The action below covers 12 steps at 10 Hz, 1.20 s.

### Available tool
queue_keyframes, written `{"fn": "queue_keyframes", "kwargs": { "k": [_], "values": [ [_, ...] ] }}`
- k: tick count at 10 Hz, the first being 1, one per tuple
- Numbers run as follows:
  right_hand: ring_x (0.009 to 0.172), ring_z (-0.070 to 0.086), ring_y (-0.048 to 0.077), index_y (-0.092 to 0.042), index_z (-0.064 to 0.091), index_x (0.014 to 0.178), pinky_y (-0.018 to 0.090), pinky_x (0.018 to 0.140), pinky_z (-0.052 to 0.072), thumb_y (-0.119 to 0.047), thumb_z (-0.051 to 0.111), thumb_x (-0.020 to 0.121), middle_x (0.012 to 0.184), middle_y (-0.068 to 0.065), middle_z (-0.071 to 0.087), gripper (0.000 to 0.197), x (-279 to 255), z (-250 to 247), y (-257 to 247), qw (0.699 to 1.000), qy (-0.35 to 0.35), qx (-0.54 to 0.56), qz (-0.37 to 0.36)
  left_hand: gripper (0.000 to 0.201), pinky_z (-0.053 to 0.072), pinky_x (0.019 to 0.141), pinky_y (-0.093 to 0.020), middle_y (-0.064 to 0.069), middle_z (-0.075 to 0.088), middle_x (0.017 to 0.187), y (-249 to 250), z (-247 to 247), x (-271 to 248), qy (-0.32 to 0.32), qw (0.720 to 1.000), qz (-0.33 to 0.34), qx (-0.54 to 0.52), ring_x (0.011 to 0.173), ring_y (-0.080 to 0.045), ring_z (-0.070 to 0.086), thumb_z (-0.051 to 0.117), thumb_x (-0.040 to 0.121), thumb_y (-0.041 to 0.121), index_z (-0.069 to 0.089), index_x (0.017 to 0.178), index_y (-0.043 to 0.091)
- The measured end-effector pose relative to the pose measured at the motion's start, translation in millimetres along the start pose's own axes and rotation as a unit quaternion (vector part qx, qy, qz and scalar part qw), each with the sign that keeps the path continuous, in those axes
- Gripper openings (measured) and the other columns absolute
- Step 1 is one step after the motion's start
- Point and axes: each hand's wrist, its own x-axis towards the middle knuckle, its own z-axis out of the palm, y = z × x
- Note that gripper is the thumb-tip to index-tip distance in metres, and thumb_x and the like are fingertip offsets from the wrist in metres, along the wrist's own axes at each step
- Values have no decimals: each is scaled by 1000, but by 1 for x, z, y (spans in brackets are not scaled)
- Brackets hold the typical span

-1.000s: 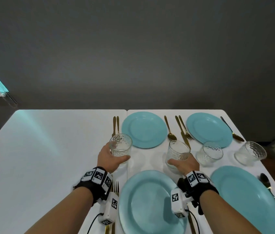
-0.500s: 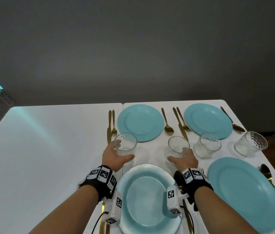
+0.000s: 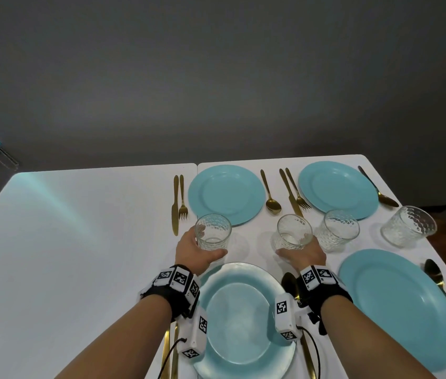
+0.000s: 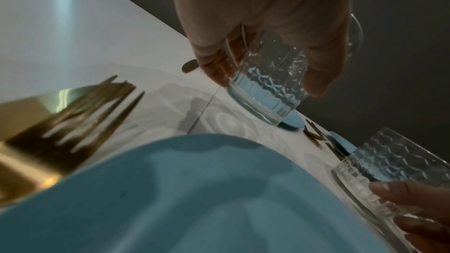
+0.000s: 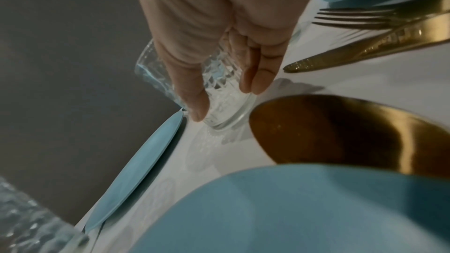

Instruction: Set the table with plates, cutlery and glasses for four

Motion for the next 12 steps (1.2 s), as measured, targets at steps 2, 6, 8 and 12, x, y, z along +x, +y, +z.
{"fn": "queue_keyframes", "kwargs": {
  "k": [2, 6, 8, 12],
  "values": [
    [130, 46, 30, -10, 26, 147, 36, 109, 38, -9, 80, 68, 140, 12, 51, 95, 4, -4, 11, 1000, -11, -13, 5, 69, 37, 83, -16, 2, 59, 112, -1, 15, 1, -7, 1000, -2, 0, 97, -10, 51, 84, 64, 10, 53, 125, 8],
    [131, 46, 29, -11, 29, 146, 39, 110, 39, -4, 76, 73, 143, 11, 47, 87, 7, -16, 20, 999, -19, -27, -7, 74, 42, 92, -25, -8, 62, 125, -22, 31, 16, 37, 999, -22, 19, 115, -25, 58, 88, 57, 18, 54, 123, 12],
    [129, 47, 28, -11, 34, 143, 36, 109, 39, -3, 75, 74, 141, 11, 49, 81, 5, -17, 18, 999, -25, -29, -12, 76, 41, 96, -27, -8, 59, 128, -25, 32, 18, 43, 998, -28, 32, 119, -26, 55, 87, 59, 20, 52, 126, 11],
    [127, 49, 29, -13, 35, 142, 37, 106, 43, -4, 73, 75, 141, 11, 49, 78, -9, -23, 10, 999, -31, -20, -19, 89, 42, 101, -32, -10, 55, 133, -27, 25, 18, 36, 997, -62, 16, 123, -28, 52, 88, 57, 17, 42, 133, 7]
  ]
}}
